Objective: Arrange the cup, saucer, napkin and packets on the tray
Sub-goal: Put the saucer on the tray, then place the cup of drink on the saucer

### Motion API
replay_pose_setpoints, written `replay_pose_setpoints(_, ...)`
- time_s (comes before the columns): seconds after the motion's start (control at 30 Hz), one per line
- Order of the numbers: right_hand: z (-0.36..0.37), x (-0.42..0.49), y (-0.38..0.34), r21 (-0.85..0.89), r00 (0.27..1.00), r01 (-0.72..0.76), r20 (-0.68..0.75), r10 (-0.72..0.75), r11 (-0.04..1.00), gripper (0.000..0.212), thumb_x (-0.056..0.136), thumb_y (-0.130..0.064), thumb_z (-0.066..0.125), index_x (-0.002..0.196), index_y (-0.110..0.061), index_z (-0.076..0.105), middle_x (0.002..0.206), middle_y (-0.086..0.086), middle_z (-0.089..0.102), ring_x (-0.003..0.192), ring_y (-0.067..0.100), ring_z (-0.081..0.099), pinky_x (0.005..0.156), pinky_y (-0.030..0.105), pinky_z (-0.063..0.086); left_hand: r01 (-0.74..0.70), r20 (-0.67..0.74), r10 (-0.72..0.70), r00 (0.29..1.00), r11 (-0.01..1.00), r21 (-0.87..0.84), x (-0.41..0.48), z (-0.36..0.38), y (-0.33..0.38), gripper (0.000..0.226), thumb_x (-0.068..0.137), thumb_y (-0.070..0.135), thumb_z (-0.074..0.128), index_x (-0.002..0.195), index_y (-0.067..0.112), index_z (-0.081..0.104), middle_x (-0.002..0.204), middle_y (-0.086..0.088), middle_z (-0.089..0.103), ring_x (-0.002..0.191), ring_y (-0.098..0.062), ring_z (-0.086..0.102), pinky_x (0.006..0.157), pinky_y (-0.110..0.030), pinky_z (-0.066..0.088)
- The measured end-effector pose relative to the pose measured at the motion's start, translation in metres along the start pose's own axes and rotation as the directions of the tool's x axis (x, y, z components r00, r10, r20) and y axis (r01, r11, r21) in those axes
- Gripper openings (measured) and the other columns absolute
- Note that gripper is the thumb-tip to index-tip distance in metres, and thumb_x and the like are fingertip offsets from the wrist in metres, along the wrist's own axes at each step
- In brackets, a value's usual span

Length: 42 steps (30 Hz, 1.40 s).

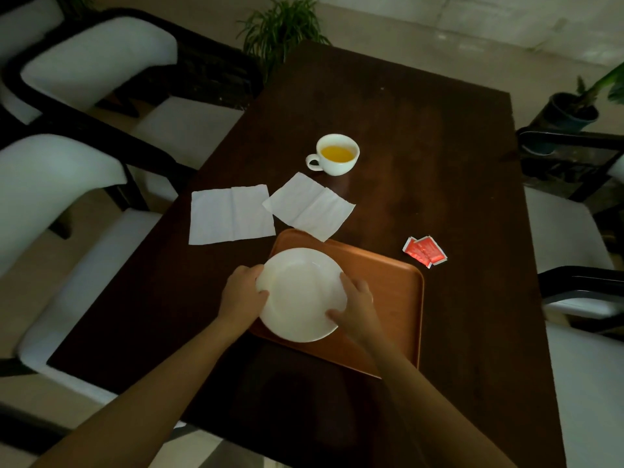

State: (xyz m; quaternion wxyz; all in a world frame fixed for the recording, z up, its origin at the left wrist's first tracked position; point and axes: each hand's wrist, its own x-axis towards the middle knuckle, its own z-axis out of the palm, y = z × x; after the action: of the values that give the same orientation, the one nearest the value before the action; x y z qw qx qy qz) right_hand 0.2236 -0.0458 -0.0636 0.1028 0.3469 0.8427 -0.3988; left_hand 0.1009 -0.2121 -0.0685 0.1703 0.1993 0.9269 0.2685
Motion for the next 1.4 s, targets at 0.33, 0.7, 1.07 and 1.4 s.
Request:
replay_pose_setpoints(0.33, 0.008, 0.000, 0.003, -0.064, 0.998, -0.006, -0.058, 0.002, 0.998, 0.077, 0.082, -0.025, 0.066, 0.145, -0.022, 0.019, 0.148, 0.005, 0.024, 0.136, 0.027, 0.023, 0.107, 0.048, 0.034, 0.000, -0.018, 0.002, 1.000, 0.993, 0.120, 0.006, 0.008, 0.006, 0.038, 0.083, 0.018, 0.058, 0.120, 0.015, 0.047, 0.114, -0.008, 0.052, 0.103, -0.021, 0.049, 0.079, -0.028, 0.042)
replay_pose_setpoints(0.7, -0.003, 0.011, -0.004, -0.058, 0.980, -0.013, -0.197, 0.001, 0.998, 0.057, 0.085, -0.032, 0.060, 0.135, -0.018, 0.035, 0.139, 0.007, 0.037, 0.128, 0.026, 0.031, 0.105, 0.045, 0.035, -0.012, -0.030, 0.019, 0.999, 0.974, 0.227, 0.018, -0.001, 0.008, 0.050, 0.088, 0.032, 0.052, 0.131, 0.013, 0.038, 0.125, -0.014, 0.048, 0.112, -0.027, 0.047, 0.084, -0.036, 0.046)
replay_pose_setpoints(1.07, -0.085, 0.116, -0.044, 0.080, 0.942, 0.080, -0.333, -0.049, 0.994, 0.077, 0.080, -0.038, 0.067, 0.142, -0.017, 0.026, 0.151, 0.008, 0.029, 0.138, 0.030, 0.026, 0.110, 0.052, 0.030, -0.243, -0.016, 0.244, 0.970, 0.957, -0.160, 0.160, -0.057, 0.044, 0.083, 0.079, 0.034, 0.067, 0.144, 0.024, 0.015, 0.152, -0.008, 0.024, 0.139, -0.027, 0.023, 0.107, -0.047, 0.030)
replay_pose_setpoints(1.4, -0.091, 0.212, -0.067, 0.052, 0.942, 0.055, -0.333, -0.035, 0.997, 0.098, 0.072, -0.044, 0.074, 0.145, -0.016, 0.015, 0.154, 0.008, 0.022, 0.141, 0.032, 0.016, 0.111, 0.050, 0.023, -0.246, 0.180, 0.304, 0.936, 0.926, -0.286, 0.269, -0.047, 0.083, 0.103, 0.071, 0.027, 0.076, 0.145, 0.025, 0.004, 0.156, -0.004, 0.016, 0.142, -0.026, 0.012, 0.113, -0.048, 0.020)
